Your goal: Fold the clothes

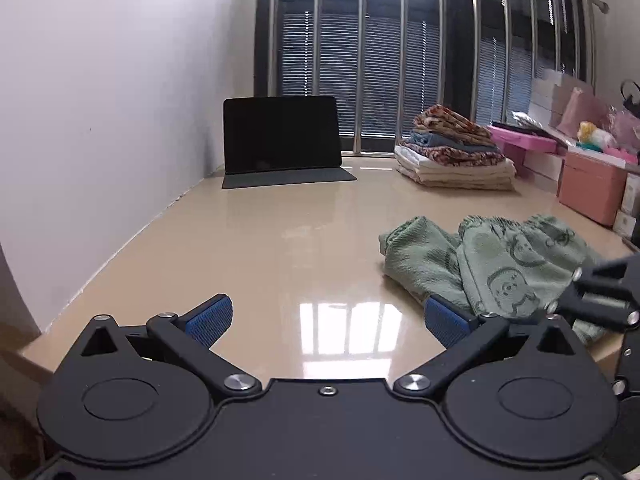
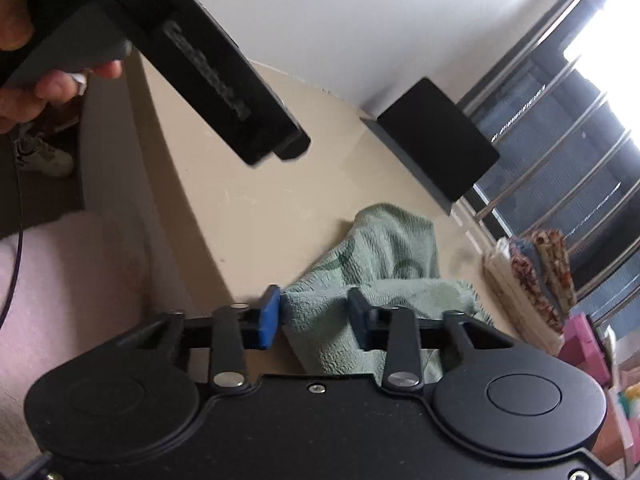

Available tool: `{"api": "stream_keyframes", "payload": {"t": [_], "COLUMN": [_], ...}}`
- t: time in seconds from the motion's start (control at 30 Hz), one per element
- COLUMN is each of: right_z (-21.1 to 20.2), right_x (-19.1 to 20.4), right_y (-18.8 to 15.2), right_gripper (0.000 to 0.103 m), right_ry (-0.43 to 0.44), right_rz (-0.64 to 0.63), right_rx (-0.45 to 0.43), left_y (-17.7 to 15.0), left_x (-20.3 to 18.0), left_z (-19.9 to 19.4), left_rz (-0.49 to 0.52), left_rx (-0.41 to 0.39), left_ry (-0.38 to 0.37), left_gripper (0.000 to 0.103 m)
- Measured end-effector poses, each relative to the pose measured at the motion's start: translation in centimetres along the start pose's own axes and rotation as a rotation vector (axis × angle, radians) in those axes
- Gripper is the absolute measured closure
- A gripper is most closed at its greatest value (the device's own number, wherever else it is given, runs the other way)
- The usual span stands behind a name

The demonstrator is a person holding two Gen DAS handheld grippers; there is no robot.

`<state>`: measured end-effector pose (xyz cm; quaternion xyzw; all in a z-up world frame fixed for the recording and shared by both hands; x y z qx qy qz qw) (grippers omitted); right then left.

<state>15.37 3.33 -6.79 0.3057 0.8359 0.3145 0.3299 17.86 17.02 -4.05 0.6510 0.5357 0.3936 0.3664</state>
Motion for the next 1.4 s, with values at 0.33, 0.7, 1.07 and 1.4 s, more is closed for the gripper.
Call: {"api": "stream_keyframes", "payload": {"t": [0.33,0.7,1.07,1.4], "right_z": [0.5,-1.0,-3.3,-4.2], "right_x": [-2.9,-6.4,-9.2,-9.6], "right_y": [0.1,0.1,0.2,-1.2], "right_gripper": [0.095,0.096,0.096,0.096], "right_ry": [0.151,0.236,0.255,0.271], "right_rz": [0.272,0.510,0.601,0.624], "right_rx": [0.041,-0.012,-0.102,-0.117], "left_y": [-0.1,1.2,1.4,1.3], "left_x": [-0.1,-3.6,-5.0,-3.4], "left_z": [2.1,7.6,12.4,17.1], "left_rz": [-0.156,-0.357,-0.551,-0.809], "left_rx": [0.102,0.234,0.372,0.397], "left_ry": [-0.170,-0.438,-0.542,-0.470], "left_gripper": [0.000,0.008,0.037,0.074]}}
Point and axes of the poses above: each gripper's, at about its wrist camera, not at the fingertips, and z roughly the way its jaws point, x to its left, y to its top, the point moved 6 cm from there along z, roughly the way its jaws point, and after that the axes turned 9 degrees about z, right-handed, at the moved point
